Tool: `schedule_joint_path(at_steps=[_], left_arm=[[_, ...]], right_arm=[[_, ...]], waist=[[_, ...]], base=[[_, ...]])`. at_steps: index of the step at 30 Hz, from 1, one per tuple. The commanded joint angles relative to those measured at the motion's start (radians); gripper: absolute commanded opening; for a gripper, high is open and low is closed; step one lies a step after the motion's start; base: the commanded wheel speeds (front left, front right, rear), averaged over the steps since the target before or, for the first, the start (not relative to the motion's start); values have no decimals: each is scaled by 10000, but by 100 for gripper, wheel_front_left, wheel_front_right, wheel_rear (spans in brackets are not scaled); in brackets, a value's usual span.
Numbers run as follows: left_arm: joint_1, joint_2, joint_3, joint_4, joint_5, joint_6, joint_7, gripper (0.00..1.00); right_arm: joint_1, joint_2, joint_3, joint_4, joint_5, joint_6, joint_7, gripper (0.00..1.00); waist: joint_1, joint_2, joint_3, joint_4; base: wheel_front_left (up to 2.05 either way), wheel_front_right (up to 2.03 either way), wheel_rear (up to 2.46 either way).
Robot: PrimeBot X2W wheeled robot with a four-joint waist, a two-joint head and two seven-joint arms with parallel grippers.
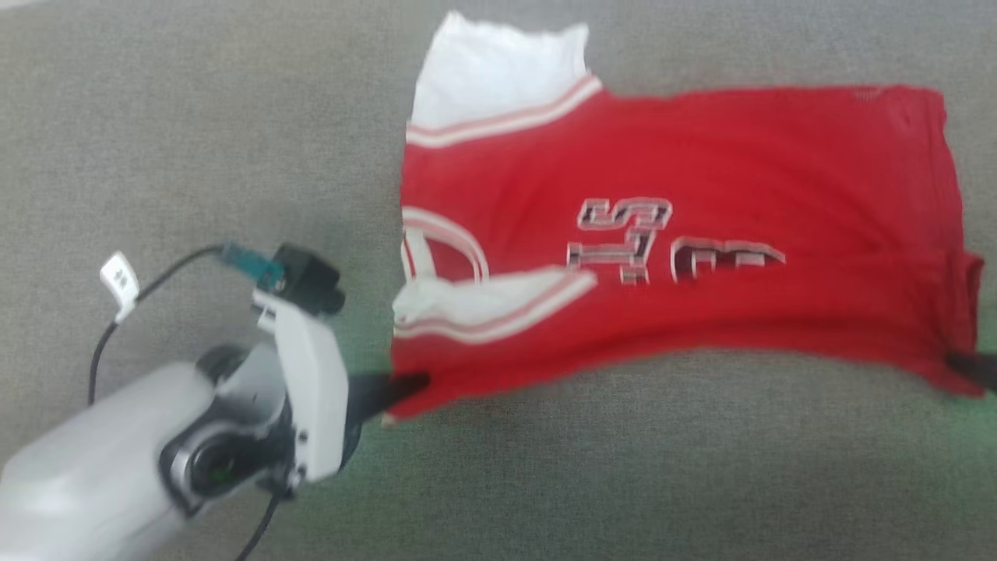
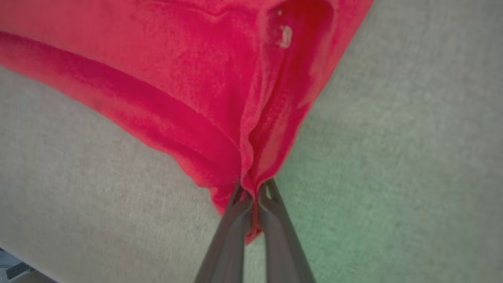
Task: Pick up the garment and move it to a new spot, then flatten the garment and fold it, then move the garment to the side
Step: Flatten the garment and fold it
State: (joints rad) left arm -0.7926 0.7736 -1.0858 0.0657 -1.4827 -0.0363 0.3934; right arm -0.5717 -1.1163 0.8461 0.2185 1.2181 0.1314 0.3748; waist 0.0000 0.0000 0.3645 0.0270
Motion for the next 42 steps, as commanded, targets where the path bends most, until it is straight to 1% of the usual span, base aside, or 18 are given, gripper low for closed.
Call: schedule_joint_path(at_steps=[1, 2, 3, 8, 9, 10, 11, 12, 13, 18, 21, 24, 27, 31, 34, 36, 39, 42], left_arm=[[326, 348, 25, -489, -71, 150, -90, 0], [439, 519, 35, -747, -112, 231, -123, 0], [439, 519, 35, -747, -112, 231, -123, 0], [898, 1127, 57, -1910, -289, 629, -217, 0], [943, 1173, 32, -2042, -179, 703, -283, 0], [972, 1212, 25, -2111, -77, 802, -350, 23], [972, 1233, 38, -2144, 14, 850, -435, 49], [952, 1242, 78, -2149, 134, 900, -560, 94], [952, 1263, 138, -2120, 203, 969, -682, 100], [874, 1441, 623, -1961, 448, 1274, -1598, 100], [737, 1442, 1118, -1573, 698, 1600, -2518, 100], [438, 1194, 1644, -867, 1079, 2046, -3554, 100], [-106, 895, 2022, 91, 1455, 2219, -4199, 100], [-1162, 438, 2382, 1540, 1858, 2417, -4625, 100], [-2126, 21, 2393, 2709, 2261, 2309, -4511, 100], [-2778, -177, 2252, 3485, 2381, 2183, -4087, 100], [-3723, -399, 1896, 4546, 2648, 1954, -3051, 100], [-4521, -531, 1324, 5462, 2909, 1759, -1544, 100]], right_arm=[[416, -181, -52, -207, 120, -15, -114, 0], [585, -280, -110, -299, 157, -15, -161, 0], [585, -280, -110, -299, 157, -15, -161, 0], [1225, -486, -411, -678, 307, -15, -488, 0], [1306, -481, -513, -680, 288, -15, -611, 37], [1341, -460, -610, -699, 146, -15, -758, 89], [1344, -411, -723, -658, 57, -15, -944, 100], [1363, -331, -856, -599, 6, -15, -1118, 100], [1370, -251, -957, -602, -116, -15, -1283, 100], [1127, 211, -1802, -455, -1025, -15, -2736, 100], [981, 808, -2342, -378, -1842, -15, -3940, 100], [886, 1490, -2903, -303, -2559, -15, -4954, 100], [766, 2230, -3425, -243, -3222, -15, -5672, 100], [693, 3385, -4314, -231, -3826, -15, -6163, 100], [748, 4176, -4982, -408, -4212, -15, -6326, 100], [881, 4606, -5317, -521, -4403, -15, -6362, 100], [1062, 5108, -5707, -722, -4604, -15, -6390, 100], [1203, 5361, -5857, -775, -4731, -15, -6405, 100]], waist=[[0, 0, -53, -17], [0, 0, -54, -31], [0, 0, -54, -31], [0, 0, -31, -90], [0, 0, -20, -101], [0, 0, -11, -116], [0, 0, -4, -133], [0, 0, -7, -148], [0, 0, -11, -181], [0, 0, -65, -440], [0, 0, -51, -684], [0, 0, 54, -993], [0, 0, 212, -1379], [0, 0, 517, -2006], [0, 0, 752, -2475], [0, 0, 891, -2774], [0, 0, 1065, -3137], [0, 0, 1199, -3409]], base=[[0, 0, 0], [0, 0, 0], [0, 0, 0], [0, 0, 0], [0, 0, 0], [0, 0, 0], [0, 0, 0], [0, 0, 0], [0, 0, 0], [0, 0, 0], [0, 0, 0], [0, 0, 0], [0, 0, 0], [0, 0, 0], [0, 0, 0], [0, 0, 0], [0, 0, 0], [0, 0, 0]])
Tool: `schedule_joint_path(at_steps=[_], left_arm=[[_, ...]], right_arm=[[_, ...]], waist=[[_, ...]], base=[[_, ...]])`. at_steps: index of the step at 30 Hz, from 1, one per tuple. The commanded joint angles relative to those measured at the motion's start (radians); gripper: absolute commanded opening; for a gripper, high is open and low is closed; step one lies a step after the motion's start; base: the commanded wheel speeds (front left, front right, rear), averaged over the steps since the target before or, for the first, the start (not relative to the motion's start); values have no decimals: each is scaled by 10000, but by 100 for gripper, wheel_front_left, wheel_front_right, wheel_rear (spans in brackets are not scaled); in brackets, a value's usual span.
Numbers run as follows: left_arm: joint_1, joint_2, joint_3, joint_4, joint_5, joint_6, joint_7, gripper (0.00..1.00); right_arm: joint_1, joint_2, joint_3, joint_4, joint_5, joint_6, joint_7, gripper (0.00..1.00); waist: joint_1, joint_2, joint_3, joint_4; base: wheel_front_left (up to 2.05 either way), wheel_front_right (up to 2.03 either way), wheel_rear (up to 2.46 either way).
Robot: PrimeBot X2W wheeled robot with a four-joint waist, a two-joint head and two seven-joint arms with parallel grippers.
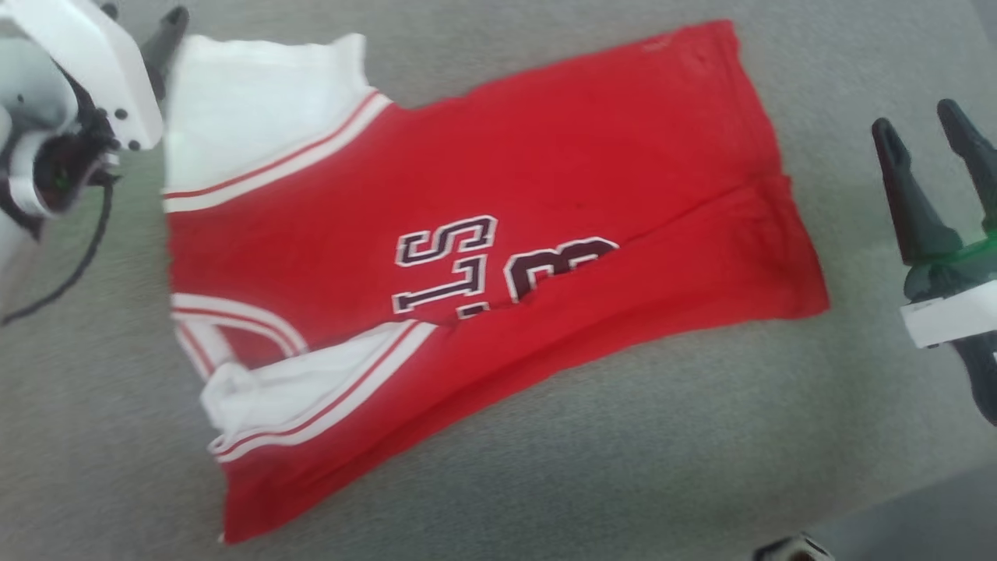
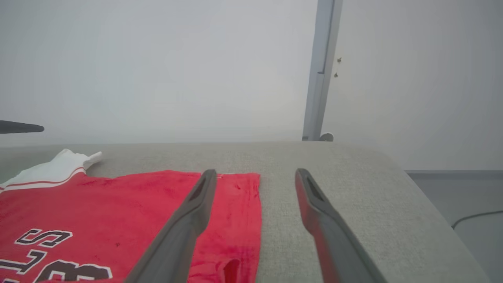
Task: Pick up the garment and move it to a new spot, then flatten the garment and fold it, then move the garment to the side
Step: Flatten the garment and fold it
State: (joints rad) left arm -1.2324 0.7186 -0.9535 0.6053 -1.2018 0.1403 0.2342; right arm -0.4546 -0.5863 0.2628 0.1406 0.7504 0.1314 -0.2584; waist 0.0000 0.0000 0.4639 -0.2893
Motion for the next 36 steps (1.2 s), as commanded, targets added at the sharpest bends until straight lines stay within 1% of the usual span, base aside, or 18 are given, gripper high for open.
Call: schedule_joint_path(at_steps=[1, 3, 4, 5, 8, 9, 11, 12, 13, 14, 15, 19, 23, 25, 29, 32, 36], left_arm=[[-366, -65, -102, 336, 19, -40, 572, 100], [-646, -269, -315, 793, -228, -68, 1743, 100], [-795, -294, -503, 972, -161, -124, 2361, 100], [-795, -294, -503, 972, -161, -124, 2361, 100], [-1193, -377, -929, 1315, -238, -234, 3997, 100], [-1267, -439, -1047, 1356, -237, -270, 4352, 100], [-1385, -560, -1166, 1442, -176, -214, 4701, 98], [-1506, -584, -1263, 1466, -56, -248, 4818, 82], [-1576, -633, -1320, 1467, -11, -353, 4901, 47], [-1611, -704, -1315, 1478, -65, -428, 4968, 28], [-1675, -780, -1315, 1492, -97, -500, 5017, 0], [-1965, -1079, -1268, 1583, -86, -687, 4904, 0], [-2183, -1658, -1206, 1671, -140, -958, 4625, 0], [-2271, -2001, -1203, 1719, -125, -1155, 4458, 0], [-2480, -2626, -1134, 1886, -228, -1582, 4136, 0], [-2659, -3036, -1130, 2136, -152, -1797, 3935, 0], [-2851, -3482, -1107, 2433, -193, -2052, 3748, 0]], right_arm=[[81, 102, -48, 3, -78, -15, -73, 100], [140, 178, -37, -2, -96, -15, -68, 100], [153, 191, -14, 9, -81, -15, -68, 100], [153, 191, -14, 9, -81, -15, -68, 100], [125, 229, 36, 61, -15, -15, -66, 100], [107, 220, 51, 78, 3, -15, -67, 100], [17, 172, 155, 112, 56, -15, -60, 100], [-52, 99, 193, 107, 45, -13, -49, 100], [-150, 22, 258, 92, 72, -13, -14, 100], [-263, -45, 376, 96, 118, -15, 94, 100], [-400, -116, 494, 69, 161, -15, 230, 100], [-1404, -539, 1130, 142, 427, -15, 1268, 100], [-2776, -918, 1937, 596, 1016, -15, 2788, 100], [-3501, -1299, 2354, 1078, 1119, -15, 3545, 100], [-4838, -1649, 3007, 2105, 1602, -13, 4790, 100], [-5711, -1797, 3537, 2840, 1971, -13, 5809, 100], [-6590, -1832, 4190, 3560, 2567, -15, 7057, 100]], waist=[[0, 0, 250, -309], [0, 0, 323, -412], [0, 0, 360, -452], [0, 0, 360, -452], [0, 0, 475, -503], [0, 0, 524, -498], [0, 0, 619, -474], [0, 0, 669, -444], [0, 0, 720, -409], [0, 0, 765, -377], [0, 0, 815, -342], [0, 0, 1060, -143], [0, 0, 1318, 265], [0, 0, 1442, 561], [0, 0, 1685, 1149], [0, 0, 1844, 1480], [0, 0, 2055, 1835]], base=[[0, 0, 0], [0, 0, 0], [0, 0, 0], [0, 0, 0], [0, 0, 0], [0, 0, 0], [0, 0, 0], [0, 0, 0], [0, 0, 0], [0, 0, 0], [0, 0, 0], [0, 0, 0], [0, 0, 0], [0, 0, 0], [0, 0, 0], [0, 0, 0], [0, 0, 0]])
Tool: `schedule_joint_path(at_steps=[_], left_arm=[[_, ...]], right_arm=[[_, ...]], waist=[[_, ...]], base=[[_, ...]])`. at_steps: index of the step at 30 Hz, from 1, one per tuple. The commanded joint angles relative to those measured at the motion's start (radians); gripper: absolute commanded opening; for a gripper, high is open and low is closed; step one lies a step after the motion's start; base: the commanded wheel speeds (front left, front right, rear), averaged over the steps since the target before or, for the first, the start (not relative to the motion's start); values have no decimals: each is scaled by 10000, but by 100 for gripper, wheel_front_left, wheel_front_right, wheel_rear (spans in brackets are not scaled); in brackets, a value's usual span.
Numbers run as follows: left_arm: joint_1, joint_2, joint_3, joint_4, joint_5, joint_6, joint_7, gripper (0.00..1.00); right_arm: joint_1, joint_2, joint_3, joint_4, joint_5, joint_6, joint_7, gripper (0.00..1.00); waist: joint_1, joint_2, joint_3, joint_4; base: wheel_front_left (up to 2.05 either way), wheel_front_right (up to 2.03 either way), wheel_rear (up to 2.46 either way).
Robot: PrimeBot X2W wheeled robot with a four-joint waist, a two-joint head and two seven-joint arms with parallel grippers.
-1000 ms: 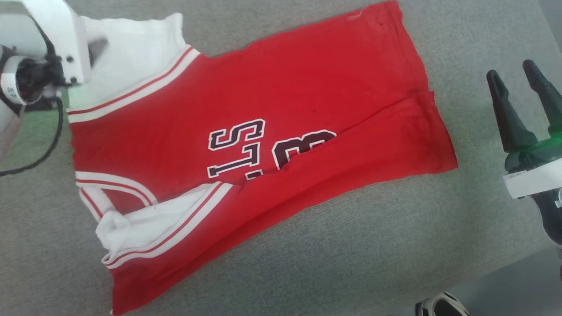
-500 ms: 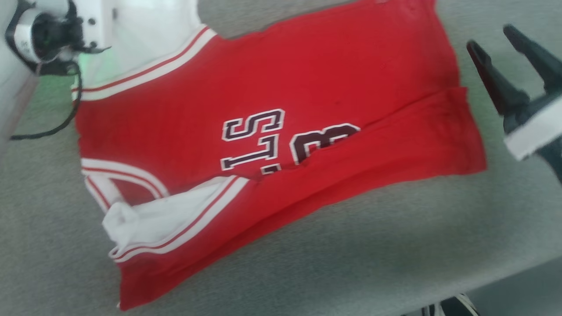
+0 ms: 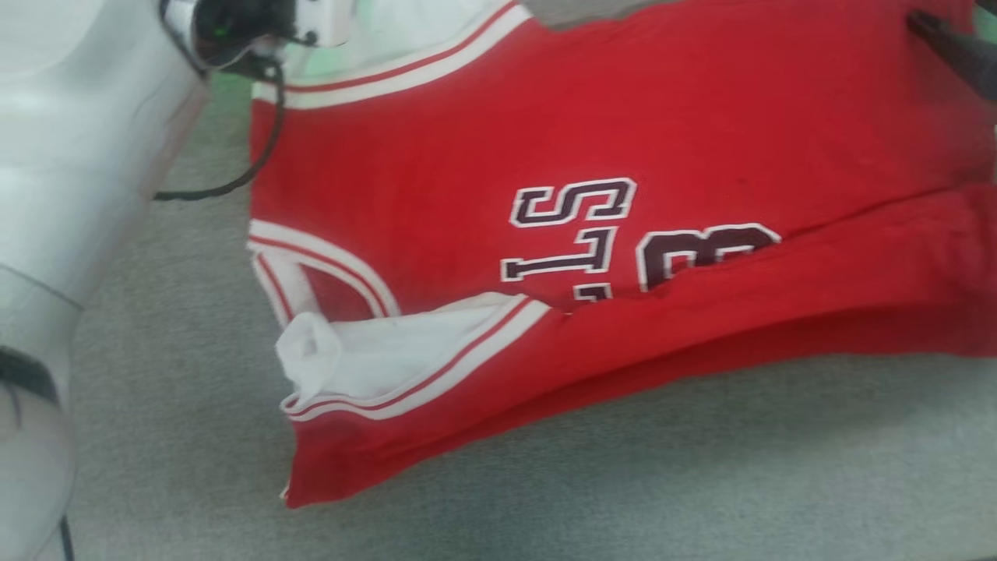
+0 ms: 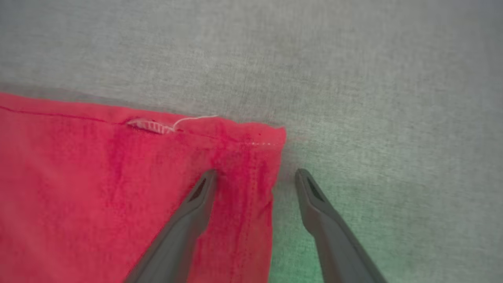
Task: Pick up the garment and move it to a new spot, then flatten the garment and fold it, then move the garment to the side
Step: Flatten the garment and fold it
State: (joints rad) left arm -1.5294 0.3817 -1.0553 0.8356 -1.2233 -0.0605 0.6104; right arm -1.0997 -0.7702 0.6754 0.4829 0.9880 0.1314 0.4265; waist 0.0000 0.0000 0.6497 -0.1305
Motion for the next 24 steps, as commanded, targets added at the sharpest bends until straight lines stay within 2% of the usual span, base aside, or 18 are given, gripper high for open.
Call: schedule_joint_path(at_steps=[1, 3, 4, 5, 6, 9, 12, 13, 16, 19, 24], left_arm=[[102, -205, -88, 219, 21, -94, -74, 0], [62, -365, -90, 381, 17, -208, -191, 0], [50, -433, -62, 458, -6, -254, -295, 0], [75, -512, -18, 525, -34, -302, -454, 0], [110, -594, 36, 590, -63, -373, -623, 0], [237, -684, 192, 680, -191, -527, -1168, 0], [510, -718, 535, 417, -554, -678, -2078, 0], [510, -718, 535, 417, -554, -678, -2078, 0], [1060, -488, 697, -414, -918, -701, -2578, 0], [1888, 63, 781, -1977, -1492, -696, -2815, 0], [3704, 1543, 692, -4716, -1887, -699, -3581, 0]], right_arm=[[-294, 23, 232, 284, 345, -13, 511, 100], [-495, 25, 486, 647, 492, -15, 916, 100], [-578, 20, 686, 708, 467, -16, 1033, 77], [-642, 18, 825, 736, 477, -15, 1011, 33], [-681, 26, 896, 787, 558, -15, 861, 0], [-683, -131, 1024, 767, 726, -15, 320, 0], [-448, -561, 1110, 523, 978, -15, -686, 0], [-448, -561, 1110, 523, 978, -15, -686, 0], [21, -848, 1206, 159, 1264, -15, -1243, 0], [609, -1252, 1327, -329, 1619, -15, -1546, 0], [1842, -1983, 1384, -1119, 2219, -15, -1958, 0]], waist=[[0, 0, 230, 313], [0, 0, 271, 430], [0, 0, 276, 477], [0, 0, 252, 522], [0, 0, 202, 572], [0, 0, -112, 743], [0, 0, -892, 1043], [0, 0, -892, 1043], [0, 0, -1545, 1249], [0, 0, -2179, 1430], [0, 0, -2967, 1608]], base=[[0, 0, 0], [0, 0, 0], [0, 0, 0], [0, 0, 0], [0, 0, 0], [0, 0, 0], [0, 0, 0], [0, 0, 0], [0, 0, 0], [0, 0, 0], [0, 0, 0]])
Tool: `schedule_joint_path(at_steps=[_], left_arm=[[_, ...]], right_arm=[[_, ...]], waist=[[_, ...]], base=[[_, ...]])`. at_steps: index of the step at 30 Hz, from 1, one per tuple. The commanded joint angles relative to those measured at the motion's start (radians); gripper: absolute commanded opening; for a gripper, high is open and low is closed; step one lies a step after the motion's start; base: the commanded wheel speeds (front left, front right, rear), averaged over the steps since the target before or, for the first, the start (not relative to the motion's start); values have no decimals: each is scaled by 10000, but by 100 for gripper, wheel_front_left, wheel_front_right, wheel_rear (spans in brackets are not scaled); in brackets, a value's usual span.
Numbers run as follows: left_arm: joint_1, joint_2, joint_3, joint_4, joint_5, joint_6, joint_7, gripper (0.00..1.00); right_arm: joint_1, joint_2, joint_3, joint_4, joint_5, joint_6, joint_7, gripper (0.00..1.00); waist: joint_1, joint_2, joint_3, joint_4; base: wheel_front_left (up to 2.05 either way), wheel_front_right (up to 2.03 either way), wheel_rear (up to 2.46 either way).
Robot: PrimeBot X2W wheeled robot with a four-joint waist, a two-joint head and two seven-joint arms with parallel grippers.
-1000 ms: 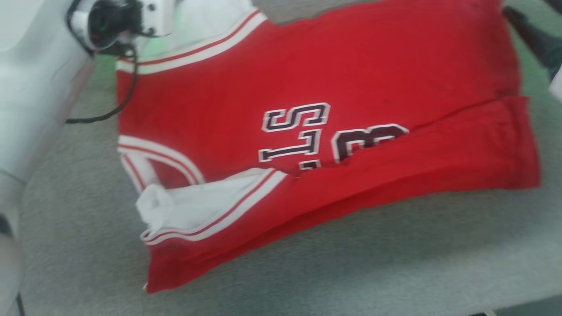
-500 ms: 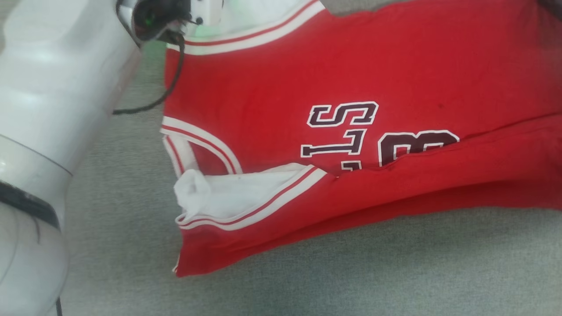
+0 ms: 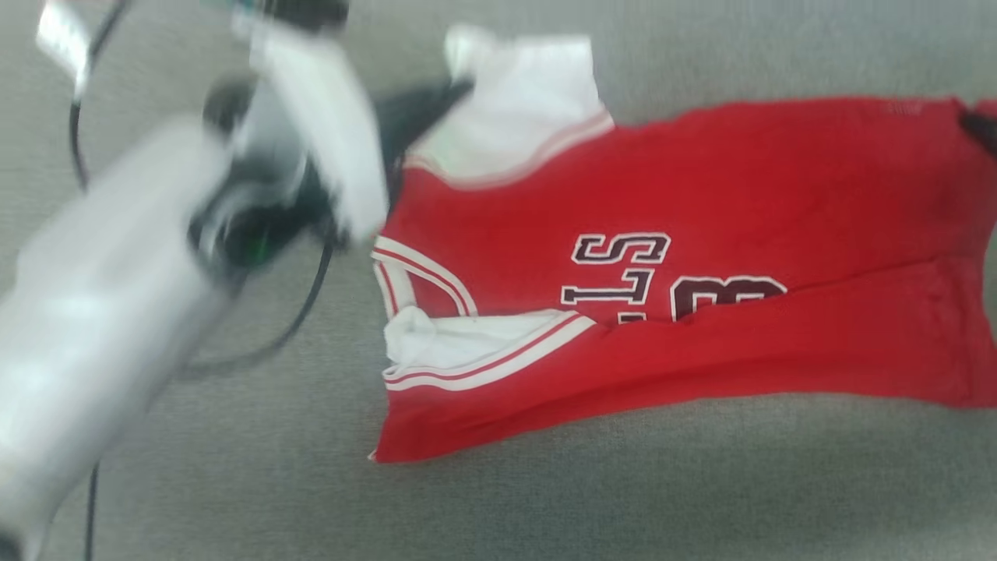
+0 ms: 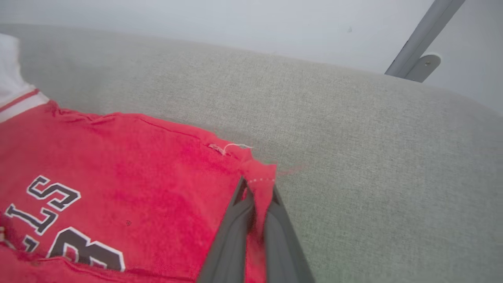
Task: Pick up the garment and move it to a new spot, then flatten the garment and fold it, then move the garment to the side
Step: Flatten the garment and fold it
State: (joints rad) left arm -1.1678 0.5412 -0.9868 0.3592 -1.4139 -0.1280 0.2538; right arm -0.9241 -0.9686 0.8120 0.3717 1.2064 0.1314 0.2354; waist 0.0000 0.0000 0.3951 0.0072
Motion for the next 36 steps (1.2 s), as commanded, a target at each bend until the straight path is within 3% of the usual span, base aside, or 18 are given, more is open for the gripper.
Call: schedule_joint_path(at_steps=[1, 7, 12, 16, 24, 25, 26, 27, 28, 29, 36], left_arm=[[484, 229, -1, -489, -12, -25, -270, 0], [2908, 1788, 24, -3140, 32, 97, -1900, 0], [4511, 2540, -505, -4312, 532, 778, -2611, 0], [5166, 2268, -944, -4065, 660, 1029, -2769, 0], [5190, 1423, -1343, -2209, 1050, 800, -2990, 0], [5153, 1334, -1297, -2043, 1073, 758, -3110, 13], [5143, 1264, -1250, -1914, 1114, 709, -3252, 35], [5151, 1229, -1219, -1840, 1163, 667, -3399, 50], [5185, 1202, -1139, -1815, 1172, 655, -3595, 82], [5257, 1185, -1039, -1802, 1187, 668, -3825, 100], [5943, 1084, -447, -2189, 1258, 868, -4948, 100]], right_arm=[[361, -147, -79, -58, 231, -15, -194, 0], [2428, -1023, -513, -547, 1165, -9, -1383, 0], [3735, -1172, -605, -765, 1635, -9, -2040, 0], [4281, -995, -717, -679, 1911, -9, -2404, 0], [4052, -354, -525, 114, 1340, -9, -2488, 0], [4010, -297, -507, 122, 1269, -9, -2485, 34], [4000, -269, -486, 100, 1230, -9, -2477, 72], [3984, -268, -490, 50, 1214, -9, -2505, 100], [3984, -303, -517, 3, 1221, -9, -2561, 100], [4037, -370, -552, -38, 1276, -9, -2580, 100], [4628, -928, -745, -482, 1843, -9, -2477, 100]], waist=[[0, 0, -510, 288], [0, 0, -809, 565], [0, 0, -903, 576], [0, 0, -794, 600], [0, 0, -492, 411], [0, 0, -491, 392], [0, 0, -498, 376], [0, 0, -512, 362], [0, 0, -536, 359], [0, 0, -574, 372], [0, 0, -870, 695]], base=[[0, 0, 0], [0, 0, 0], [0, 0, 0], [0, 0, 0], [0, 0, 0], [0, 0, 0], [0, 0, 0], [0, 0, 0], [0, 0, 0], [0, 0, 0], [0, 0, 0]])
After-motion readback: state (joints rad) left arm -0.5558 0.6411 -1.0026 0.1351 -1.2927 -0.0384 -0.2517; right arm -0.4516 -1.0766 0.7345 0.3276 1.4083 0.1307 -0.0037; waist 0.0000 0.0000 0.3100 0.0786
